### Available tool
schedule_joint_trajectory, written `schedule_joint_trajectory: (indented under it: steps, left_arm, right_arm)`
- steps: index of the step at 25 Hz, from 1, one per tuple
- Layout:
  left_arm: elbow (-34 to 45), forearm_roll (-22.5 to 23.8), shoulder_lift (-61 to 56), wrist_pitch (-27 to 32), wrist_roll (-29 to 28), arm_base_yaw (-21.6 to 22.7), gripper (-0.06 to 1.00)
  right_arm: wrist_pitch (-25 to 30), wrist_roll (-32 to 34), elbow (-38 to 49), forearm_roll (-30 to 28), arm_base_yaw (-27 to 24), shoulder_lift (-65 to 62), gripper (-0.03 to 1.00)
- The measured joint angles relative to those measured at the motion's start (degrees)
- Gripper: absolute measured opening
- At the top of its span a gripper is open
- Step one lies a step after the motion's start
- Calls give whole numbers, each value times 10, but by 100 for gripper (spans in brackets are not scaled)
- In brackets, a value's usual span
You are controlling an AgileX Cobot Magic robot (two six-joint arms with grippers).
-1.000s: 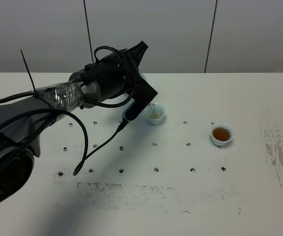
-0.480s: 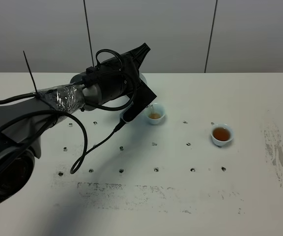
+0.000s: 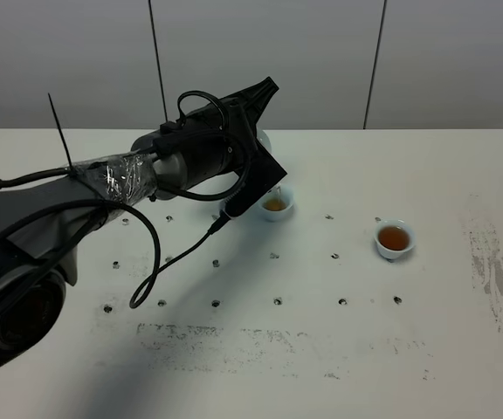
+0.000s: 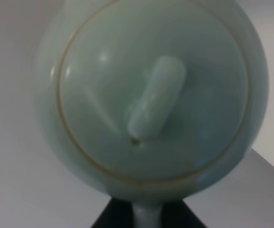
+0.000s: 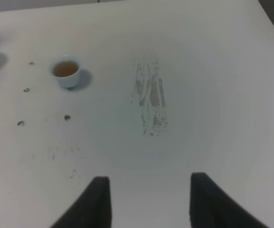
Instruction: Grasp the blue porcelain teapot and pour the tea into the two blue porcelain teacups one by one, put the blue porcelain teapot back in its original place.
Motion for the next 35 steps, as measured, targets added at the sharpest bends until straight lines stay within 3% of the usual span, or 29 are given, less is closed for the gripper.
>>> schedule_joint_trajectory:
  steps: [22,35]
  left_arm:
    - [0,35,0,6,0,-2,10]
    - [0,54,0,40,-1,-2,10]
  right_arm:
    - [0,0,0,0,0,0,40]
    - [0,0,0,0,0,0,40]
